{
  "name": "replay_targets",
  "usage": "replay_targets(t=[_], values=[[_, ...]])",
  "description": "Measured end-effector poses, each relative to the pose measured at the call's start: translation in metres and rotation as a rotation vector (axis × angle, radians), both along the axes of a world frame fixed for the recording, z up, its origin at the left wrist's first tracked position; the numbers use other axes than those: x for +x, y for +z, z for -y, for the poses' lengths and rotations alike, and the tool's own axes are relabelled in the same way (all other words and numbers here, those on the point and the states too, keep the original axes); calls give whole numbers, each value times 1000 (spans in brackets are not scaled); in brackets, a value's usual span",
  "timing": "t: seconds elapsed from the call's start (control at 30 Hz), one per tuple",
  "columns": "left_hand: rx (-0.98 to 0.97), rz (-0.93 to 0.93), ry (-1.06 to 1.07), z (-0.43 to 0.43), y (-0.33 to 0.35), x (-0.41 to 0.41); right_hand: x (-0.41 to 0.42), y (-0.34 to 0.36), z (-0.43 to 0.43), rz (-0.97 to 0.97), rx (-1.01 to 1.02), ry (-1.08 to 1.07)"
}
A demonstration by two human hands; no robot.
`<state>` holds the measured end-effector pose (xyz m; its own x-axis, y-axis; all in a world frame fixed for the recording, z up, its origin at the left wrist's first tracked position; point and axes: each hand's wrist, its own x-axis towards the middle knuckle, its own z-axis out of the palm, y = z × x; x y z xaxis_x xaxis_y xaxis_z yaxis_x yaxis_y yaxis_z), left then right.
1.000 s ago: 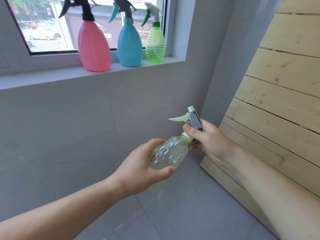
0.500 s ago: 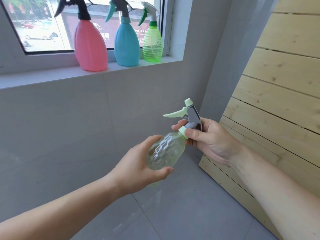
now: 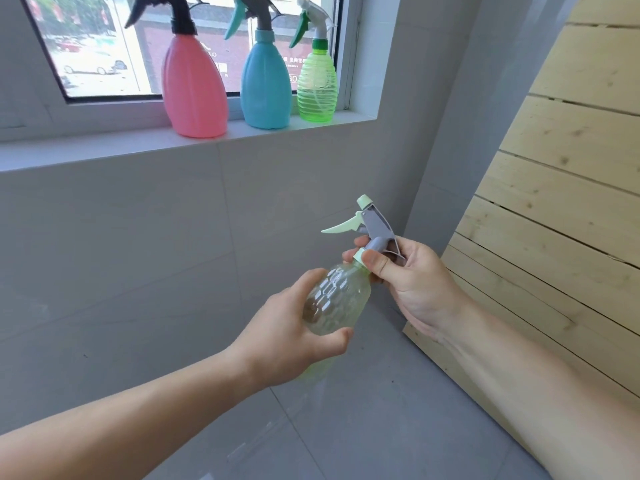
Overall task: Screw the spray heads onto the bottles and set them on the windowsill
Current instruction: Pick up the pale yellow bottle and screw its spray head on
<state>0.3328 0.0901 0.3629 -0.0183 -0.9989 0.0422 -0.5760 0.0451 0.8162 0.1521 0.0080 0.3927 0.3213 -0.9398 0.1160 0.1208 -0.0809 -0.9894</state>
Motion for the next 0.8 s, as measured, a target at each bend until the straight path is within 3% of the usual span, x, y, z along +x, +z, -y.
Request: replay_targets(t=[0.1,0.17,0.33,0.47,0.63,0.8], values=[[-11,74,-6,4,1,6,2,-2,1,18,23,-4],[-2,20,-14,9,3,12,2,-3,1,-6,17,-15],[-30,-436,133,20,30,22,14,-2,-6,-189,-44,61],[-95,-582,153,21,50,48,49,17,-9,-253,-173,169],[-220,-545,229,17,92,102,115,53,7,-237,-322,181],[-373,-359,334,23,148,170,199,95,25,-243,-453,187]])
